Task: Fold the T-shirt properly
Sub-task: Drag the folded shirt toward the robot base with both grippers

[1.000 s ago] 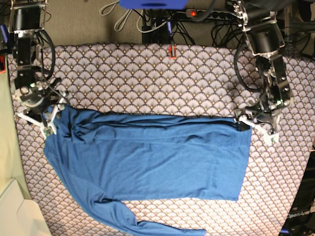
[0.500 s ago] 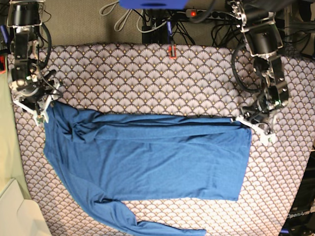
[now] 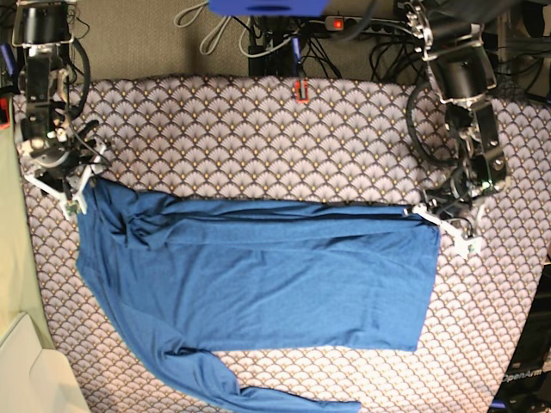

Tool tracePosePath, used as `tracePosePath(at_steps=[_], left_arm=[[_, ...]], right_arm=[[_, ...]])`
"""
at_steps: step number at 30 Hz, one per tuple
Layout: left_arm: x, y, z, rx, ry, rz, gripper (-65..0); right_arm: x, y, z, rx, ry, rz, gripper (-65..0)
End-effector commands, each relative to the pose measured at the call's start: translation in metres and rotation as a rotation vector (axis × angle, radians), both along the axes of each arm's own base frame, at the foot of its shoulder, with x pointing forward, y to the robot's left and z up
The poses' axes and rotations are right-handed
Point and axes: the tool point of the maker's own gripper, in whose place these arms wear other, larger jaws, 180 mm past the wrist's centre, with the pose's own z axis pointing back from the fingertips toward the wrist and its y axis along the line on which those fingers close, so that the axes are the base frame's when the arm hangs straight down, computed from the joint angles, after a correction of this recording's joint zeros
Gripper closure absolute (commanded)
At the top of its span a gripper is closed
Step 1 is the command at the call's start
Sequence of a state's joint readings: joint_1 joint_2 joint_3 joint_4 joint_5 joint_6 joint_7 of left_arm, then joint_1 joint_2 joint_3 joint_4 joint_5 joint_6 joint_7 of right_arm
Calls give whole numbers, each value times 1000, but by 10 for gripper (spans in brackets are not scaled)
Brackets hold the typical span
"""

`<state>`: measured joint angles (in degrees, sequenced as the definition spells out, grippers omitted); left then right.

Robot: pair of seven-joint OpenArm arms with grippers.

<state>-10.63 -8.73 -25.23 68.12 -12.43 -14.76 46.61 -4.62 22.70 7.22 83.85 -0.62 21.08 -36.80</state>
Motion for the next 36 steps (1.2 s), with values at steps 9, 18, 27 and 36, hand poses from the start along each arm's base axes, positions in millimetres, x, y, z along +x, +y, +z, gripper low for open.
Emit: tracePosePath(at_steps=[9, 18, 27, 36], left_arm=[[8, 15, 14, 33, -26, 7, -5], [8, 28, 19, 60, -28, 13, -5], [5, 29, 18, 62, -12, 9, -5], [-7, 46, 31, 122, 32, -6, -5]], right_arm=[[13, -22, -17, 27, 72, 6, -240], [13, -34, -12, 0, 74, 4, -2], [10, -41, 2, -42, 50, 27, 0], [-3, -27, 19, -82, 19, 99, 0]])
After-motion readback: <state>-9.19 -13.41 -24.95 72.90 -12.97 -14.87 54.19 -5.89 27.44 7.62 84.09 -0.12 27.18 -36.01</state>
